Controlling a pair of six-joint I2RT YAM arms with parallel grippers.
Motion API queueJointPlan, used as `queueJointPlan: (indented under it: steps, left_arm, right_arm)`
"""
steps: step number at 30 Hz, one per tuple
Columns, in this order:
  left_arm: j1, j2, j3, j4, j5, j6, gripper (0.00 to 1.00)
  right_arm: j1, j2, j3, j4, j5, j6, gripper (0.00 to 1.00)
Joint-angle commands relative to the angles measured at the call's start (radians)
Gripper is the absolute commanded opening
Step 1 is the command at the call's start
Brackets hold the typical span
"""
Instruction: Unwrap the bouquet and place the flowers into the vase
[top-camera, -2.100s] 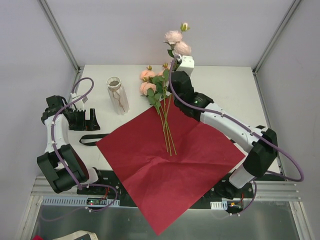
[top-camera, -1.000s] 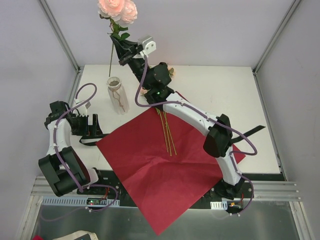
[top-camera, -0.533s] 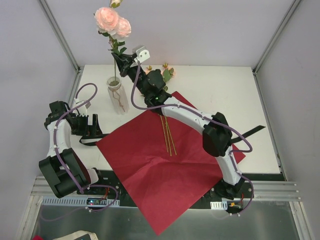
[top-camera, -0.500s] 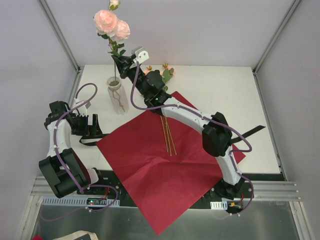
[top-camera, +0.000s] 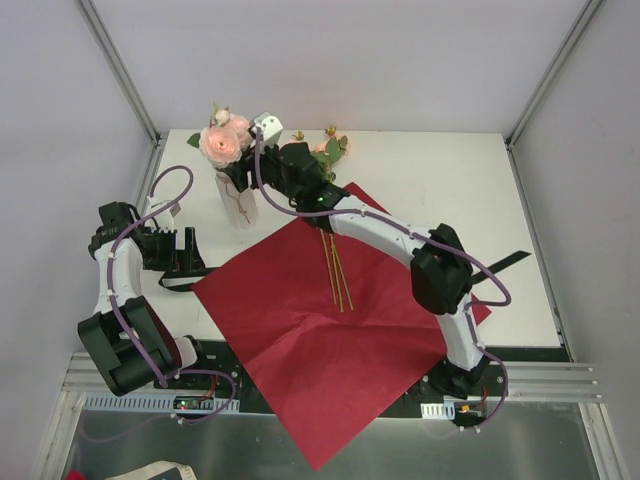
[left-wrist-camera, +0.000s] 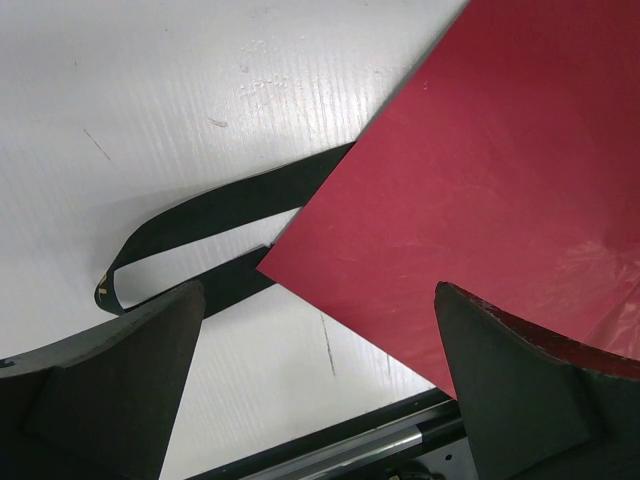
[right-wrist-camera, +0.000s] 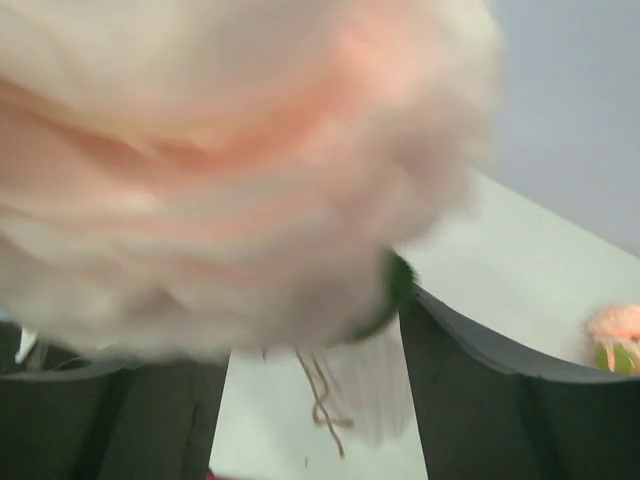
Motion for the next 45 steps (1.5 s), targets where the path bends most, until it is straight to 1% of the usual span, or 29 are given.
queueJointPlan:
  steps: [1,3,4,6,7,8,10,12,13,14,16,17,19,20,25,26,27,30,45]
  left_arm:
    - [0.007,-0.022,0.039,-0.009,0.029,-0.008,0.99]
    - [0.007,-0.019,0.048,-0.012,0.025,-0.013,0.99]
    - [0.007,-0.019,0.051,-0.009,0.025,-0.013,0.99]
    - [0.009,-0.015,0.057,-0.01,0.029,-0.022,0.99]
    - [0.007,-0.013,0.062,-0.012,0.032,-0.025,0.99]
    - [0.009,-0.007,0.065,-0.016,0.035,-0.027,0.99]
    - [0.009,-0.001,0.074,-0.023,0.042,-0.031,0.99]
    - [0.009,0.008,0.085,-0.029,0.044,-0.036,0.99]
    - [0.009,0.008,0.089,-0.032,0.047,-0.039,0.99]
    - [0.009,0.013,0.092,-0.035,0.048,-0.039,0.99]
    - [0.009,0.014,0.101,-0.039,0.056,-0.045,0.99]
    - [0.007,0.016,0.106,-0.043,0.052,-0.05,0.99]
    - [0.009,0.016,0.115,-0.049,0.059,-0.054,0.99]
    - [0.009,0.018,0.115,-0.052,0.062,-0.053,0.99]
    - [0.009,0.011,0.115,-0.058,0.053,-0.047,0.99]
    - [0.009,0.013,0.114,-0.059,0.047,-0.044,0.99]
    - [0.009,0.013,0.114,-0.059,0.047,-0.044,0.99]
    - [0.009,0.014,0.109,-0.059,0.045,-0.041,0.99]
    - [0.009,0.019,0.103,-0.061,0.038,-0.03,0.99]
  right_arm:
    - [-0.039,-0.208,-0.098,-0.092,-0.082,0.04,0.7]
    - [-0.064,-0.257,-0.149,-0.127,-0.104,0.058,0.76]
    - [-0.072,-0.31,-0.182,-0.159,-0.116,0.06,0.77]
    - [-0.091,-0.361,-0.296,-0.179,-0.116,0.063,0.79]
    - [-0.098,-0.411,-0.337,-0.199,-0.104,0.058,0.8]
    - [-0.116,-0.429,-0.409,-0.219,-0.097,0.057,0.8]
    - [-0.136,-0.465,-0.462,-0.262,-0.078,0.06,0.8]
    - [-0.167,-0.464,-0.494,-0.355,-0.063,0.058,0.78]
    - [-0.176,-0.44,-0.49,-0.433,-0.044,0.058,0.76]
    - [-0.194,-0.423,-0.48,-0.472,-0.038,0.055,0.72]
    - [-0.203,-0.359,-0.439,-0.559,-0.018,0.041,0.68]
    - [-0.207,-0.337,-0.424,-0.583,-0.014,0.037,0.62]
    - [-0.208,-0.285,-0.393,-0.607,-0.023,0.023,0.59]
    - [-0.208,-0.269,-0.387,-0.607,-0.03,0.02,0.55]
    - [-0.208,-0.165,-0.333,-0.642,-0.046,-0.008,0.47]
    - [-0.208,-0.154,-0.329,-0.649,-0.046,-0.014,0.43]
    - [-0.21,-0.142,-0.322,-0.653,-0.046,-0.017,0.41]
    - [-0.211,-0.116,-0.325,-0.653,-0.055,-0.009,0.39]
    - [-0.225,0.011,-0.286,-0.63,-0.084,0.05,0.4]
